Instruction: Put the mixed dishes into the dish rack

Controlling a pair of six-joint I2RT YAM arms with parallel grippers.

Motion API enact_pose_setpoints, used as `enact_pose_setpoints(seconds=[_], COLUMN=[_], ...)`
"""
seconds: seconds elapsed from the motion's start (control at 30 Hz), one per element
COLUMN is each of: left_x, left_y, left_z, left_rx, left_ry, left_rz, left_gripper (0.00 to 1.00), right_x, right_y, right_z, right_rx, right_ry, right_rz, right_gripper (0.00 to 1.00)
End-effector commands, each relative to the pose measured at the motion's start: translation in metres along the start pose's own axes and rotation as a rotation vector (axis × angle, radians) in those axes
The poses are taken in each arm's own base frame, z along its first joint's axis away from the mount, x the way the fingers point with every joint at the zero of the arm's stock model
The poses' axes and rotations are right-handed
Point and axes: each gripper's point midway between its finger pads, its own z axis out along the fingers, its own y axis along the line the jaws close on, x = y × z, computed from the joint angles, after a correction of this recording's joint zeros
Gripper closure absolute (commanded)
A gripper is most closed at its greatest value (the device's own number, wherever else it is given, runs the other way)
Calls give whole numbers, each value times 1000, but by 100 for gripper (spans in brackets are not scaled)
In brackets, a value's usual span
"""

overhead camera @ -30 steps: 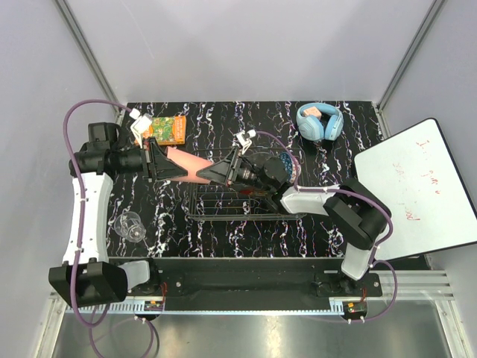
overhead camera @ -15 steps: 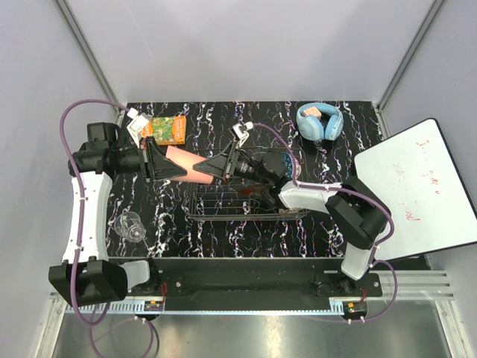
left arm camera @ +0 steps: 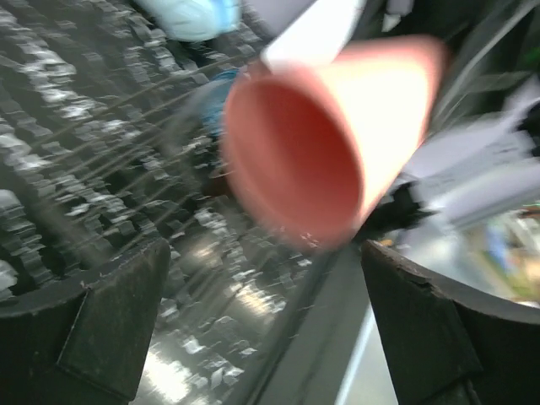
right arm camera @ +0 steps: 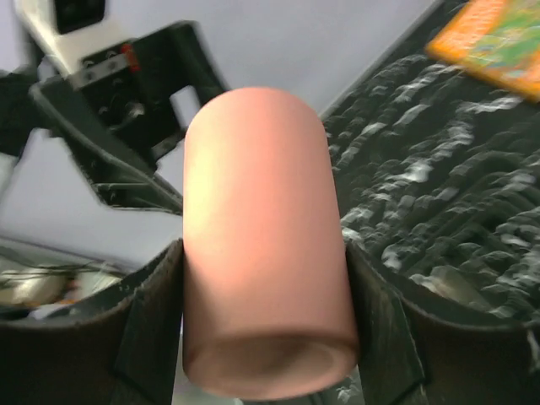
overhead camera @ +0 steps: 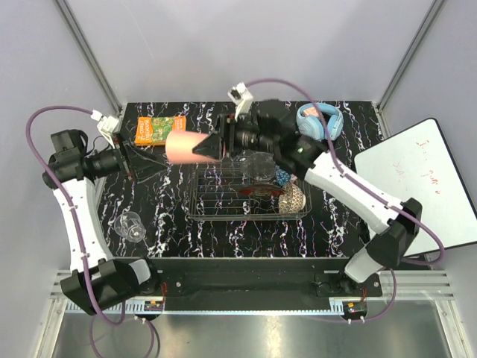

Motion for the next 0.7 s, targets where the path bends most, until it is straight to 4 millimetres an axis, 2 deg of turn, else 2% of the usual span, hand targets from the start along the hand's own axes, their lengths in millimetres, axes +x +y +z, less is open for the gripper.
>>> enact_pose_setpoints(seconds=[0.0, 0.03, 0.07, 0.1, 0.13, 0.17, 0.2, 0.23, 0.27, 0.3, 0.33, 0.4, 0.43, 0.47, 0.67], left_x=[7, 10, 16, 21, 27, 30, 33, 36, 38, 43, 46, 55, 57, 60, 75], left_y=[25, 32, 44, 50, 51, 53, 54, 54, 54, 53, 54, 53, 54, 56, 62], left_z=[-15, -16, -22, -25, -28, -32, -37, -41, -43, -46, -48, -50, -51, -53, -50], left_rx=[-231, -258, -329, -357, -367, -380, -401, -415, -426, -440, -447, -463, -473, -484, -466], left_ry=[82, 95, 128, 149, 177, 191, 190, 200, 205, 207, 214, 222, 223, 229, 242], left_rz=[180, 158, 142, 128, 139, 147, 151, 163, 172, 179, 189, 190, 189, 186, 99], left_gripper=[1, 1, 1, 1, 1, 1, 1, 1, 1, 1, 1, 1, 1, 1, 1], right_x=[24, 30, 35, 26, 40, 30, 34, 55, 57, 45, 53, 51, 59, 55, 64], right_y=[-82, -92, -111, -110, -136, -135, -140, -165, -172, -165, -179, -180, -190, -190, -195], right_z=[-45, -51, -46, -43, -42, -39, -35, -36, -36, -30, -28, -18, -12, -8, 15], right_rx=[492, 539, 604, 609, 696, 713, 739, 821, 862, 879, 937, 925, 953, 959, 952], right_ry=[288, 336, 368, 361, 437, 427, 457, 574, 609, 583, 623, 609, 636, 619, 614], right_rz=[-197, -217, -232, -248, -267, -290, -315, -351, -384, -429, -462, -472, -498, -510, -561], right_gripper=[100, 100, 100, 100, 100, 100, 100, 100, 100, 100, 100, 100, 100, 100, 100])
